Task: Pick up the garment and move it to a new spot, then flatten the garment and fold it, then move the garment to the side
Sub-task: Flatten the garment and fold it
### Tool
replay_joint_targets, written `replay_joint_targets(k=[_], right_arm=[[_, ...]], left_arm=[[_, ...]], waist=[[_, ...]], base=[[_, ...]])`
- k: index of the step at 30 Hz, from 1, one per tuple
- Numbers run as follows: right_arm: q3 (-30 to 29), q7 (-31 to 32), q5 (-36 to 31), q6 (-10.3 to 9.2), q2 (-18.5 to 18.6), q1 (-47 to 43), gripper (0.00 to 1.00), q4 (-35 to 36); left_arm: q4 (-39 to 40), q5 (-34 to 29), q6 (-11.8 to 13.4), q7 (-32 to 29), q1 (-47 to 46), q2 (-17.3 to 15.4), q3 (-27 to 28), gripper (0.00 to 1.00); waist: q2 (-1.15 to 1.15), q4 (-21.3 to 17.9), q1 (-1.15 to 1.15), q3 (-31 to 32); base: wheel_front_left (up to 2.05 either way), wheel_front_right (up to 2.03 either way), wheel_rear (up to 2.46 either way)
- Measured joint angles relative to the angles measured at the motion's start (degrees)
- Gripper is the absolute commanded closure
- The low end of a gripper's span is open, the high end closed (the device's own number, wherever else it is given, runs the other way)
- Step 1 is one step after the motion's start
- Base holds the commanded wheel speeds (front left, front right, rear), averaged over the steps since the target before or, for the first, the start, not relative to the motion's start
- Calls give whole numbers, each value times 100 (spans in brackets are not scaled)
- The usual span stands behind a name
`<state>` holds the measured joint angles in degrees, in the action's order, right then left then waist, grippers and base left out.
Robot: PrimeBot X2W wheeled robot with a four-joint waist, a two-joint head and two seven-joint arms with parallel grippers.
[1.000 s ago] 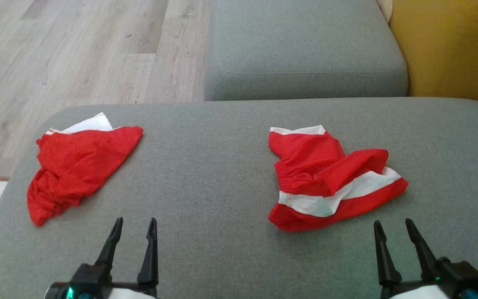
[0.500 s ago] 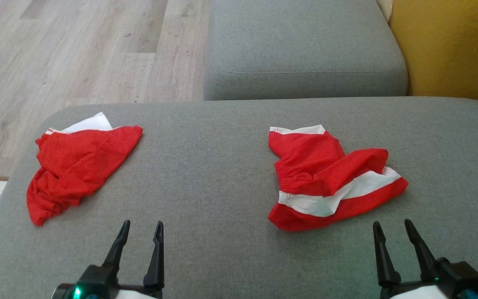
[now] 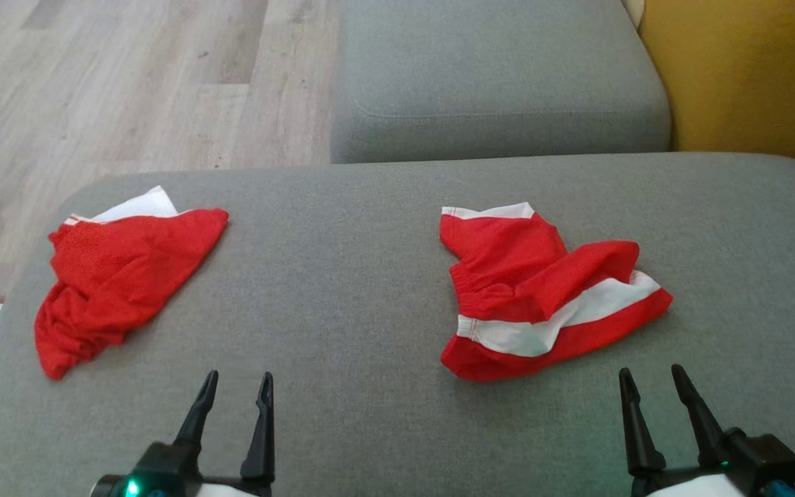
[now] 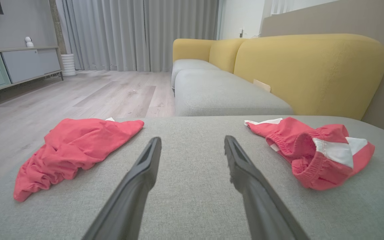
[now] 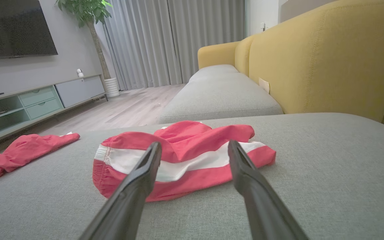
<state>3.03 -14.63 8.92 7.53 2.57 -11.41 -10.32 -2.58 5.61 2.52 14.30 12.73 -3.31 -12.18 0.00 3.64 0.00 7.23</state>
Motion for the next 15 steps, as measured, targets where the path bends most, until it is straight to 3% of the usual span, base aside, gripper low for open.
replay_joint_targets(k=[7, 13, 15], right_arm=[[35, 0, -31, 1, 0, 24, 0, 14], [211, 0, -145, 1, 0, 121, 0, 14], [237, 0, -196, 1, 0, 213, 0, 13]], left_arm=[[-372, 38, -240, 0, -226, -1, -394, 0], [-1324, 851, -768, 0, -1276, 11, -1401, 0], [-1682, 1122, -829, 0, -1635, 16, -1677, 0]], waist=[[0, -155, 0, -213], [0, -396, 0, -518], [0, -484, 0, -590]], base=[[0, 0, 0], [0, 0, 0], [0, 0, 0]])
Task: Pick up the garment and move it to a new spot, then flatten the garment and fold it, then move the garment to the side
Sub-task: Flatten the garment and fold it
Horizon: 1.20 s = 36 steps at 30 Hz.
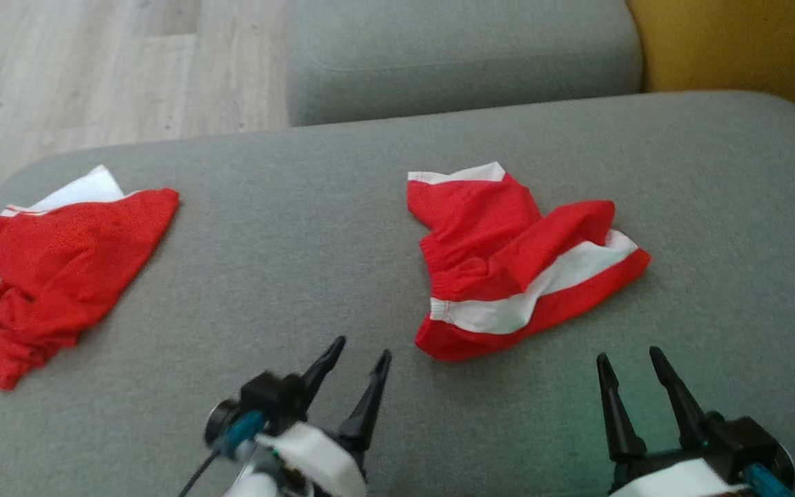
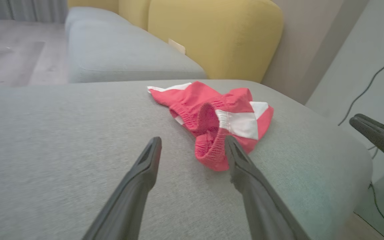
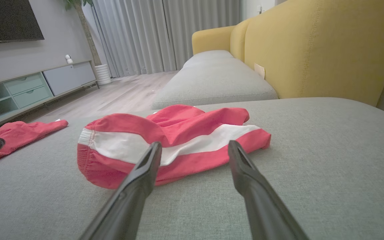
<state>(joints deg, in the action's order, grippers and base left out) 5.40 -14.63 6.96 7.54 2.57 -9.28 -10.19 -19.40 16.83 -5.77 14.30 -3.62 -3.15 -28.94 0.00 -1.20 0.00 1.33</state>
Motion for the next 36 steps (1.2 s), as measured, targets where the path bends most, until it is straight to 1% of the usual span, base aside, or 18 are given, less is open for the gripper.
replay_joint_targets(k=[2, 6, 8, 13, 18, 19, 20, 21, 22, 31, 34, 36], right_arm=[[16, 0, -9, -1, 0, 84, 0, 0], [68, 0, -52, 0, 0, 108, 0, -5], [77, 0, -52, -1, 0, 112, 0, -9], [103, 0, -57, 0, 1, 275, 0, -7], [118, 0, -57, 0, 1, 395, 0, -4], [118, 0, -57, -1, 1, 406, 0, -3], [118, 0, -57, -1, 1, 406, 0, -3], [119, 0, -57, 0, 1, 405, 0, -3], [118, 0, -57, -1, 1, 404, 0, -3], [54, 0, -59, 0, 2, 400, 0, -3], [32, 0, -99, 0, 2, 394, 0, 9], [21, 0, -99, -1, 3, 392, 0, 16]], left_arm=[[-410, 326, -41, -22, -368, 2, -289, 0], [-972, 709, -130, -198, -1006, 8, -768, 0], [-1167, 845, -131, -223, -1273, 18, -937, 0], [-1567, 1018, -135, -250, -1773, 33, -1193, 0], [-1849, 1129, -136, -151, -2010, 37, -1385, 0], [-1882, 1177, -136, -141, -2035, 37, -1414, 2], [-1882, 1177, -136, -141, -2035, 37, -1414, 21], [-1912, 1217, -136, -109, -2054, 37, -1456, 54], [-1922, 1260, -136, -100, -2065, 37, -1492, 100], [-1816, 1596, -136, -8, -2062, 7, -1746, 100], [-1588, 1713, -136, -7, -2034, -100, -1808, 100], [-1425, 1781, -138, -7, -1969, -243, -1840, 100]], waist=[[0, -95, 0, -64], [0, -269, 0, -178], [0, -345, 0, -239], [0, -476, 0, -427], [0, -567, 0, -562], [0, -577, 0, -573], [0, -577, 0, -573], [0, -583, 0, -579], [0, -584, 0, -579], [0, -445, 0, -507], [0, -338, 0, -473], [0, -252, 0, -454]], base=[[0, 0, 0], [0, 0, 0], [0, 0, 0], [0, 0, 0], [0, 0, 0], [0, 0, 0], [0, 0, 0], [0, 0, 0], [0, 0, 0], [0, 0, 0], [0, 0, 0], [0, 0, 0]])
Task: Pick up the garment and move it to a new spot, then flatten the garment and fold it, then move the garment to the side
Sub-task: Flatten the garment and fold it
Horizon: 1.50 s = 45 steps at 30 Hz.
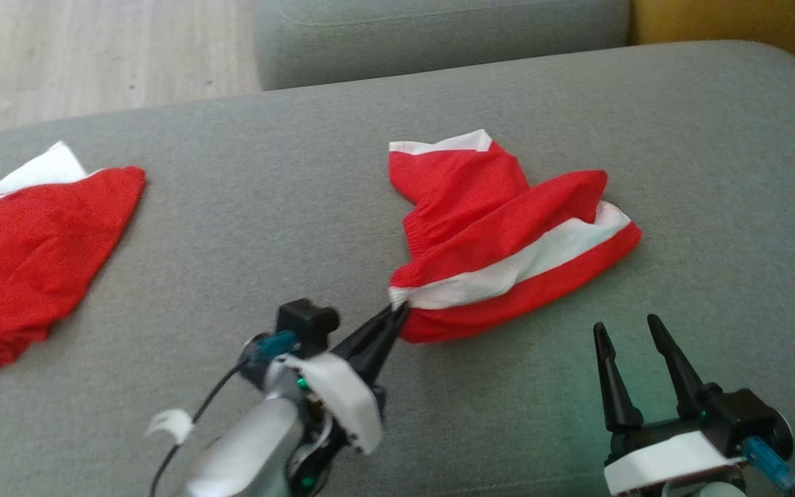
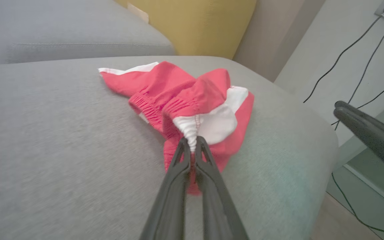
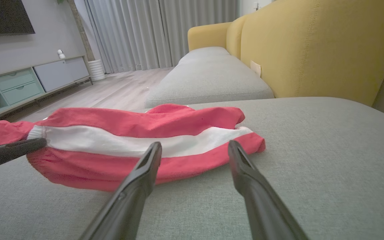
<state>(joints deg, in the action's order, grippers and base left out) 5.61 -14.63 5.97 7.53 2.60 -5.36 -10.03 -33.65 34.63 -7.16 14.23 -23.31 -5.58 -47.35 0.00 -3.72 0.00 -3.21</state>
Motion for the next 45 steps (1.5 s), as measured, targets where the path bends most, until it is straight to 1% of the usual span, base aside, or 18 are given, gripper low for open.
replay_joint_targets(k=[4, 6, 8, 10, 11, 13, 14, 15, 17, 24, 29, 30, 31, 32, 33, 34, 35, 45], right_arm=[[-22, 0, 0, 1, 0, -9, 0, 2], [-33, 0, 0, 0, 1, -12, 0, 5], [-23, 0, 0, 0, 2, -13, 0, 7], [-11, 0, 0, 1, 2, -12, 0, 7], [-10, 0, 0, 1, 2, -12, 0, 5], [-13, 0, 0, 0, 2, -11, 0, 4], [-13, 0, 0, 0, 2, -10, 0, 4], [-13, 0, 0, 0, 2, -11, 0, 4], [-13, 0, 0, 0, 2, -10, 0, 4], [-9, 0, 0, 0, 3, -11, 0, 2], [42, 0, 2, 1, 4, -5, 0, 1], [52, 0, 2, 1, 5, -3, 0, 0], [57, 0, 2, 0, 7, -2, 0, -1], [58, 0, 2, 0, 8, -1, 0, -1], [58, 0, 2, 0, 10, 1, 0, -1], [57, 0, 2, 0, 14, 2, 0, -1], [57, 0, 2, 0, 19, 4, 0, -2], [9, 0, 2, 0, 43, 5, 0, -3]], left_arm=[[256, 64, 1, 2, 252, -478, 10, 100], [471, 254, 1, 4, 416, -684, -8, 100], [700, 438, 1, 1, 541, -826, -130, 100], [911, 605, 1, -48, 596, -907, -387, 100], [995, 669, 1, -79, 608, -923, -497, 85], [1126, 772, 1, -114, 613, -965, -686, 45], [1163, 803, 1, -122, 613, -995, -757, 19], [1179, 809, 1, -130, 613, -1028, -803, 5], [1183, 827, 1, -130, 612, -1091, -870, 0], [1151, 892, 1, -125, 608, -1131, -928, 0], [1009, 934, 1, -97, 510, -1125, -905, 6], [975, 933, 1, -78, 472, -1123, -901, 11], [935, 933, 1, -65, 432, -1118, -900, 19], [915, 933, 1, -52, 393, -1112, -886, 31], [904, 933, 1, -52, 362, -1103, -868, 57], [895, 933, 1, -51, 339, -1094, -861, 82], [890, 933, 1, -48, 318, -1087, -860, 100], [848, 1200, 1, -44, 307, -1096, -1003, 100]], waist=[[0, 187, 0, 37], [0, 288, 0, 50], [0, 383, 0, 53], [0, 468, 0, 48], [0, 501, 0, 45], [0, 554, 0, 45], [0, 572, 0, 49], [0, 586, 0, 55], [0, 601, 0, 68], [0, 562, 0, 64], [0, 494, 0, -28], [0, 481, 0, -49], [0, 467, 0, -68], [0, 455, 0, -86], [0, 442, 0, -100], [0, 432, 0, -112], [0, 422, 0, -123], [0, 424, 0, -121]], base=[[0, 0, 0], [0, 0, 0], [0, 0, 0], [0, 0, 0], [0, 0, 0], [0, 0, 0], [0, 0, 0], [0, 0, 0], [0, 0, 0], [0, 0, 0], [0, 0, 0], [0, 0, 0], [0, 0, 0], [0, 0, 0], [0, 0, 0], [0, 0, 0], [0, 0, 0], [0, 0, 0]])
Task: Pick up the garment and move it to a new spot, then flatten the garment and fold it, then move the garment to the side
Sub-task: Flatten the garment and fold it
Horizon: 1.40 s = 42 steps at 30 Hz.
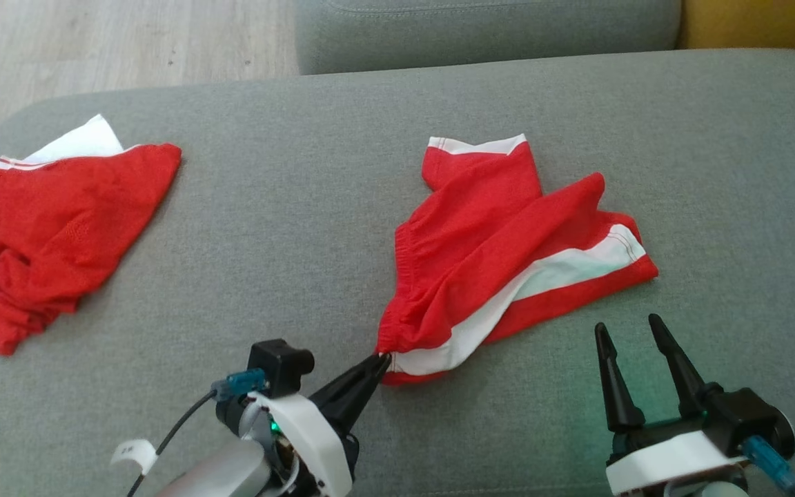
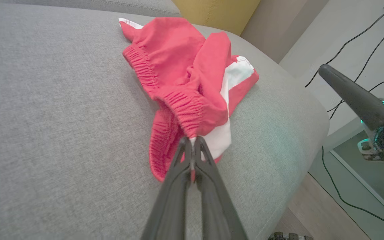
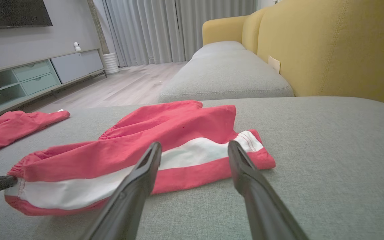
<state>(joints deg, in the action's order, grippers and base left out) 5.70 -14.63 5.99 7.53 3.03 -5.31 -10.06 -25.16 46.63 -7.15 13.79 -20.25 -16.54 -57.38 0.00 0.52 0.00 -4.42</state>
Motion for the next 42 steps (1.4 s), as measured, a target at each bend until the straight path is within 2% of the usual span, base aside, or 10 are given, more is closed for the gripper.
replay_joint_targets(k=[4, 7, 10, 14, 18, 25, 31, 39, 40, 42], right_arm=[[21, 0, 0, 0, 8, 0, 0, 2], [101, 0, 8, 0, 100, 4, 0, 7], [157, 0, 224, 1, 354, 144, 0, -203], [334, 0, 659, 0, 748, 531, 0, -565], [1028, 9, 1295, 0, 1305, 1084, 0, -1135], [2083, 754, 2833, 1, 2052, 1875, 0, -1606], [2702, 1237, 4125, 1, 2353, 2132, 0, -1637], [3268, 1463, 5050, 1, 2680, 2158, 0, -1492], [3323, 1463, 5132, 0, 2708, 2174, 3, -1467], [3440, 1440, 5269, 1, 2773, 2185, 16, -1382]], left_arm=[[48, 41, 0, 0, -1, -99, -102, 100], [104, 33, 9, 0, -2, -298, -70, 100], [232, 10, 136, 21, -1, -656, 113, 100], [355, -22, 246, 43, -1, -870, 291, 100], [425, -74, 322, 43, -2, -902, 394, 100], [390, -274, 372, 43, -116, -916, 448, 100], [300, -380, 393, 44, -287, -890, 494, 100], [223, -535, 360, 48, -335, -822, 613, 100], [222, -560, 360, 48, -347, -808, 625, 100], [213, -591, 358, 48, -353, -781, 641, 100]], waist=[[0, 56, 0, 34], [0, 116, 0, 37], [0, 209, 0, 4], [0, 306, 0, -64], [0, 383, 0, -147], [0, 486, 0, -348], [0, 578, 0, -534], [0, 649, 0, -655], [0, 650, 0, -652], [0, 651, 0, -638]], base=[[0, 0, 0], [0, 0, 0], [0, 0, 0], [0, 0, 0], [0, 0, 0], [0, 0, 0], [0, 0, 0], [0, 0, 0], [0, 0, 0], [0, 0, 0]])
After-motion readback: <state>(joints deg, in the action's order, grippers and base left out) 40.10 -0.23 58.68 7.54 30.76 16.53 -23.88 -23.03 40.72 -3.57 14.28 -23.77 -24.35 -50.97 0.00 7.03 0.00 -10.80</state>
